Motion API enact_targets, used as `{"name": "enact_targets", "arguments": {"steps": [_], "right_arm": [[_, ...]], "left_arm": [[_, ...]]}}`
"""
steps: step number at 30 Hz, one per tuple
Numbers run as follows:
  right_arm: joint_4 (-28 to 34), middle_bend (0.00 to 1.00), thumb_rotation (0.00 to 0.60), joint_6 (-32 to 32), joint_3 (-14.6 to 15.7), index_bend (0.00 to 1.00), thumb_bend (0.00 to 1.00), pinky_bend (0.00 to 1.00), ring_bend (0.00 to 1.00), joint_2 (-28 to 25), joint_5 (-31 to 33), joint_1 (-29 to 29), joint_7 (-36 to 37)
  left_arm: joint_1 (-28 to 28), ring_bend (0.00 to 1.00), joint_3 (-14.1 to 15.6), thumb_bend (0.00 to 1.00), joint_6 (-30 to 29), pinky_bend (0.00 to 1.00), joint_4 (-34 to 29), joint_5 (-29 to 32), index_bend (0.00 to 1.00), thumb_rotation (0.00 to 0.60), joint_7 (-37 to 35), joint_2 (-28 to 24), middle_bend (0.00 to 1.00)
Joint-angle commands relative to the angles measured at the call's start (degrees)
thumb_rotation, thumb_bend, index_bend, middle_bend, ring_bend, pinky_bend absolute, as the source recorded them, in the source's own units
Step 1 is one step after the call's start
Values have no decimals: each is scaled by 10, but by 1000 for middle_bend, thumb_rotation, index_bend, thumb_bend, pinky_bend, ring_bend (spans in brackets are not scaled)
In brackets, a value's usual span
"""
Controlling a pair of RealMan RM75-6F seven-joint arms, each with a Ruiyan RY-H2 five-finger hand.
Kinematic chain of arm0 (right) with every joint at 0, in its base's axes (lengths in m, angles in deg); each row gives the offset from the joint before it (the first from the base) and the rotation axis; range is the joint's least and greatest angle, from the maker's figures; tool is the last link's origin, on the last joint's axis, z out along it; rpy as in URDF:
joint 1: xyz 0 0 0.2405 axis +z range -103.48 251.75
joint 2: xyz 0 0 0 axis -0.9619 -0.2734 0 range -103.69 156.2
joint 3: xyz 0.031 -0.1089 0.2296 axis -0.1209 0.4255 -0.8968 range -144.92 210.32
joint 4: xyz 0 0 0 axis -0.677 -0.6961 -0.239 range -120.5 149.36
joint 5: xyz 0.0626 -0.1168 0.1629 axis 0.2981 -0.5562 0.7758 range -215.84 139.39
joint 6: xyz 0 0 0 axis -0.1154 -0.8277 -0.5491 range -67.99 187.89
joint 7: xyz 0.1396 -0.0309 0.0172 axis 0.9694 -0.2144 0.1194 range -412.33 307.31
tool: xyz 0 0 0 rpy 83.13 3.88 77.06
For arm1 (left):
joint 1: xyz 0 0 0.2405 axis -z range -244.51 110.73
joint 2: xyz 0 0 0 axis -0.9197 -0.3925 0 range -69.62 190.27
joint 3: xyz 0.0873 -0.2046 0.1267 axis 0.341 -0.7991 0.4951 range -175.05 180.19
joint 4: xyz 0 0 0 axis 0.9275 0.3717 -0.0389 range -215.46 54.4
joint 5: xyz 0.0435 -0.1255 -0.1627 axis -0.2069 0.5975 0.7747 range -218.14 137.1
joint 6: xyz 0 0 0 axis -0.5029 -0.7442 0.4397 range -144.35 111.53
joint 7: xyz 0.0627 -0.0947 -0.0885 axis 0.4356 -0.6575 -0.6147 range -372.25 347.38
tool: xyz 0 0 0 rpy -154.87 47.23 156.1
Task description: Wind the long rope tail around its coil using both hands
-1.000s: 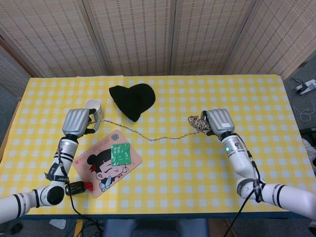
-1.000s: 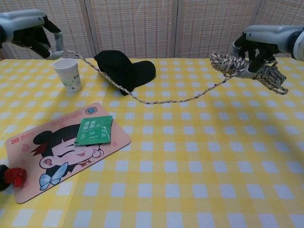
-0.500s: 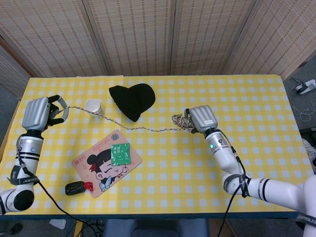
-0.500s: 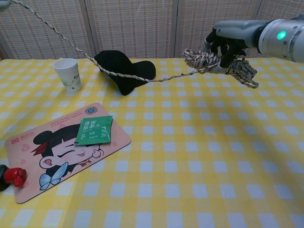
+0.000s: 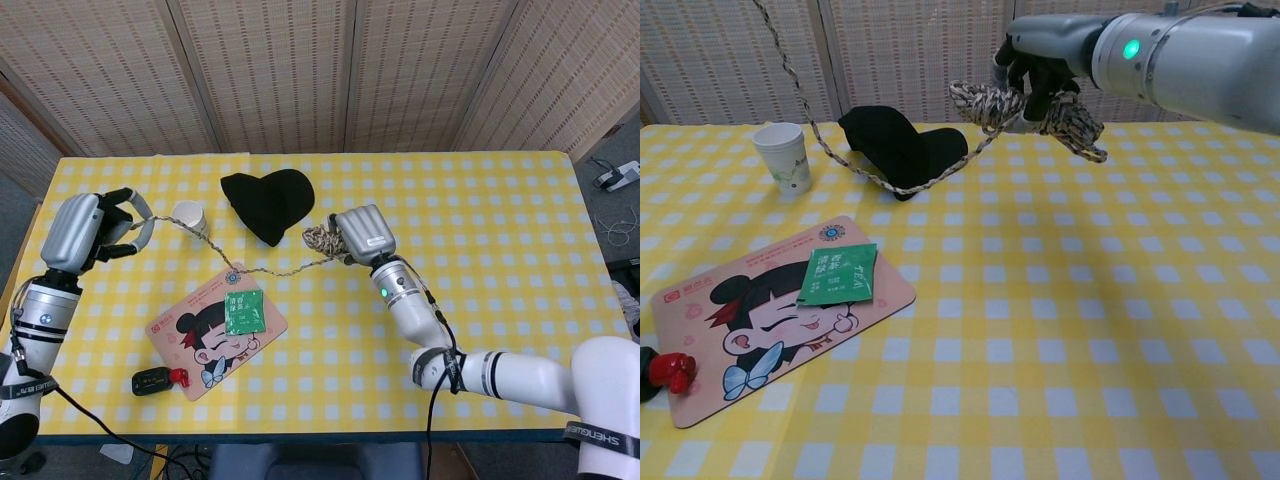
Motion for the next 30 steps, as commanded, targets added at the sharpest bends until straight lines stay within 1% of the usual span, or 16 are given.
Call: {"name": "enact_targets", "arguments": {"steps": [1,5,9,12,18,21,24,30], "right_arm": [[-7,598,600,-8,-1,775,1000,764,574,17,16,18,-22],[-17,598,600,-12,2,775,1000,764,574,36,25,34,-42],[-29,598,600,-14,2,775,1000,764,574,56,28,47,-49],[-41,600,600,-17,0,778,1000,764,574,73,15,53,-42],[-68,601,600,-16,-9,789,1000,764,574,103,-15,61,-13],[-76,602,600,-7,-8,794,1000,764,574,114,-36,60,11],[-85,602,600,-1,-2,795,1000,764,574,122,-71,52,45],[-107,602,600,4,7,795,1000,764,574,135,-158,27,144]], "left_arm": [[7,1000,-13,447,11,1000,-21,-19,749,600,-31,-14,1000],[22,1000,-27,447,26,1000,-39,-35,749,600,-69,-23,1000],[43,1000,-41,447,50,1000,-58,-35,750,600,-92,-33,1000],[62,1000,-51,447,69,1000,-68,-23,750,600,-100,-38,1000],[101,1000,-66,447,101,1000,-75,24,750,600,-106,-35,1000],[120,1000,-74,447,117,1000,-74,50,750,600,-113,-32,1000],[135,1000,-82,447,127,1000,-71,77,749,600,-119,-30,1000],[162,1000,-99,447,151,1000,-58,134,748,600,-142,-27,1000]]}}
